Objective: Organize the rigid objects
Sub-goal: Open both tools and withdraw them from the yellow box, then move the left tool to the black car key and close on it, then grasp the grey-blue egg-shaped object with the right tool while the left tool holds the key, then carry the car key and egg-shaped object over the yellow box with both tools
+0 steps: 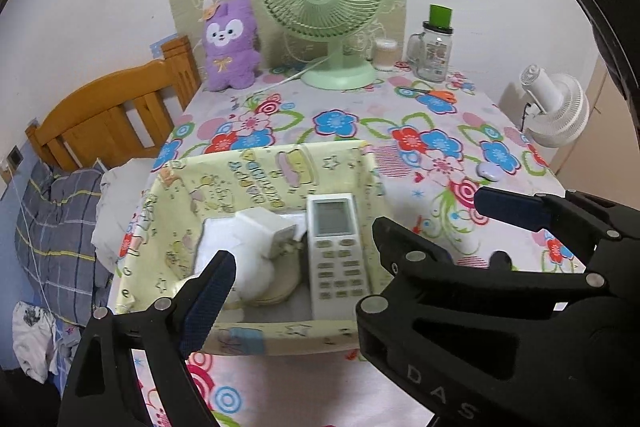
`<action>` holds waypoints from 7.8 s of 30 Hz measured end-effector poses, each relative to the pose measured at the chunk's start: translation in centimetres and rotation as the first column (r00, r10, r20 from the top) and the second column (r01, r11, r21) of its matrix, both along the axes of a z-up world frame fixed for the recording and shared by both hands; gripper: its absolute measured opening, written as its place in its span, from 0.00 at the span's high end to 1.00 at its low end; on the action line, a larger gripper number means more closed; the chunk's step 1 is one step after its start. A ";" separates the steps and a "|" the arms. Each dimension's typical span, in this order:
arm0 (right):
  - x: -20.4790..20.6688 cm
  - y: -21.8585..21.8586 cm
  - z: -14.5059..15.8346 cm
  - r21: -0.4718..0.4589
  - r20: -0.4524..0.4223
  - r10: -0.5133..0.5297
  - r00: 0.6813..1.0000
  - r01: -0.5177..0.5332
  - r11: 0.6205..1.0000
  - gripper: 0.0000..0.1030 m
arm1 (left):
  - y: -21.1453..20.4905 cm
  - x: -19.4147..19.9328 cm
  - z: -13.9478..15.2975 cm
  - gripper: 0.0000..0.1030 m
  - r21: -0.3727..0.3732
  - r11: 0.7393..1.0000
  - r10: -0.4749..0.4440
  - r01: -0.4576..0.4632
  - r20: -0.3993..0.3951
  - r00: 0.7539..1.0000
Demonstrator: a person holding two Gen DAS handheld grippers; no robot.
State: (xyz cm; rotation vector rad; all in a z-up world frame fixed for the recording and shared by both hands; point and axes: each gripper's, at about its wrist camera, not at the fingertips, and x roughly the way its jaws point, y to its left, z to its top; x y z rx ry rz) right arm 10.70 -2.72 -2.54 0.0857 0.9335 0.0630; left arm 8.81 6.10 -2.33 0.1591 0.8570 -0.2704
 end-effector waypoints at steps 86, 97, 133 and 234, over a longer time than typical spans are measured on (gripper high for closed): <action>-4.7 -17.4 -9.5 -0.066 0.028 -0.169 0.985 0.171 0.983 0.06 | -15.4 -2.0 -10.3 0.00 0.013 0.996 -0.083 0.083 -0.039 0.996; -4.1 -19.9 -10.4 -0.055 0.006 -0.216 0.976 0.216 0.975 0.06 | -15.8 -1.0 -11.0 0.10 -0.022 0.997 -0.078 0.076 -0.074 0.994; 4.5 -19.4 -9.4 -0.029 -0.034 -0.117 0.993 0.116 0.993 0.16 | -17.9 5.4 -8.8 0.69 0.017 0.997 -0.077 0.078 -0.067 0.995; -6.5 -13.5 -1.1 -0.059 0.116 -0.184 0.976 0.192 0.980 0.51 | -13.1 -4.1 -1.1 0.69 -0.018 0.994 -0.108 0.108 0.027 0.994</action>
